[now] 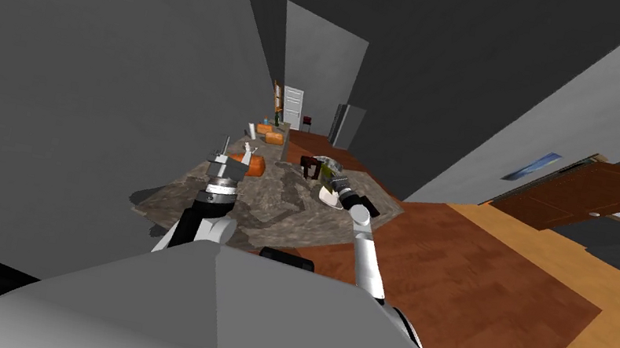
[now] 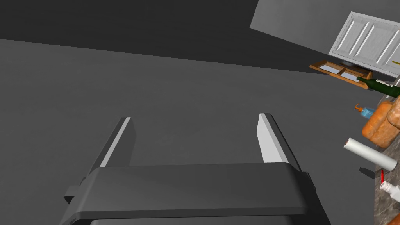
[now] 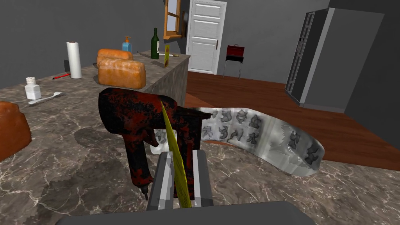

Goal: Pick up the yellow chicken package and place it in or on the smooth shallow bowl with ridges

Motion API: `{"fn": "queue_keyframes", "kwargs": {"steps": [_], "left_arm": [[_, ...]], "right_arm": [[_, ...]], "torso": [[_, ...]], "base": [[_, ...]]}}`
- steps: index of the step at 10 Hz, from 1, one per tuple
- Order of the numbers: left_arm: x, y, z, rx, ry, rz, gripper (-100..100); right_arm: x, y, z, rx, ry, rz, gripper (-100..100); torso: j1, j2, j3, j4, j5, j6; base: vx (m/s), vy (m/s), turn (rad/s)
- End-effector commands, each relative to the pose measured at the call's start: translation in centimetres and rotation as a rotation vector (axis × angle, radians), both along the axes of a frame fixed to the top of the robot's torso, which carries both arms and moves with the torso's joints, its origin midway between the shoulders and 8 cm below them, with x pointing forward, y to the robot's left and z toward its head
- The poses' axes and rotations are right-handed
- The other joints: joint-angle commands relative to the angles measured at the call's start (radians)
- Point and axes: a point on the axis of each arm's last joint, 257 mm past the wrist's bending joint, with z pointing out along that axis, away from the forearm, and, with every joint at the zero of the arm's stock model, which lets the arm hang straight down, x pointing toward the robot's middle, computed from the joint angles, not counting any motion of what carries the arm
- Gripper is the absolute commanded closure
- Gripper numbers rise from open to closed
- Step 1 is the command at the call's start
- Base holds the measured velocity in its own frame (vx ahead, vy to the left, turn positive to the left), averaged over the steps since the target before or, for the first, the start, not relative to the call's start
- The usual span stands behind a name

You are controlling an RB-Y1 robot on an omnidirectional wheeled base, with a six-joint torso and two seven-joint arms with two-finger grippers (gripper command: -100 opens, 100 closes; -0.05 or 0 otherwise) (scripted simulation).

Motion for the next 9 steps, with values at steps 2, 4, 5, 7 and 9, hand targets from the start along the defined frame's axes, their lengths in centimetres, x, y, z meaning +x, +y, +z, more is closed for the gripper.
{"fn": "queue_keyframes", "kwargs": {"steps": [2,4,5,7,9], "left_arm": [[0.0,0.0,0.0,0.000,0.000,0.000,0],[0.0,0.0,0.0,0.000,0.000,0.000,0],[0.0,0.0,0.0,0.000,0.000,0.000,0],[0.0,0.0,0.0,0.000,0.000,0.000,0],[0.0,0.0,0.0,0.000,0.000,0.000,0]], "right_arm": [[0.0,-0.7,1.0,0.008,-0.005,0.004,100],[0.0,-1.2,2.1,0.029,-0.011,0.006,100],[0.0,-1.1,2.6,0.053,-0.014,0.009,100],[-0.1,-0.7,3.1,0.087,-0.015,0.014,100],[-0.2,0.0,3.5,0.128,-0.014,0.020,100]], "torso": [[0.000,0.001,0.000,0.000,0.000,0.000],[0.000,0.002,0.001,0.000,-0.001,0.001],[0.001,0.003,0.002,0.001,-0.001,0.001],[0.002,0.004,0.003,0.001,-0.001,0.000],[0.004,0.004,0.003,0.002,-0.001,0.000]], "base": [[0.012,-0.034,-0.191],[-0.006,-0.027,-0.226],[-0.021,-0.016,-0.230],[-0.014,-0.001,-0.132],[-0.009,0.005,-0.057]]}}
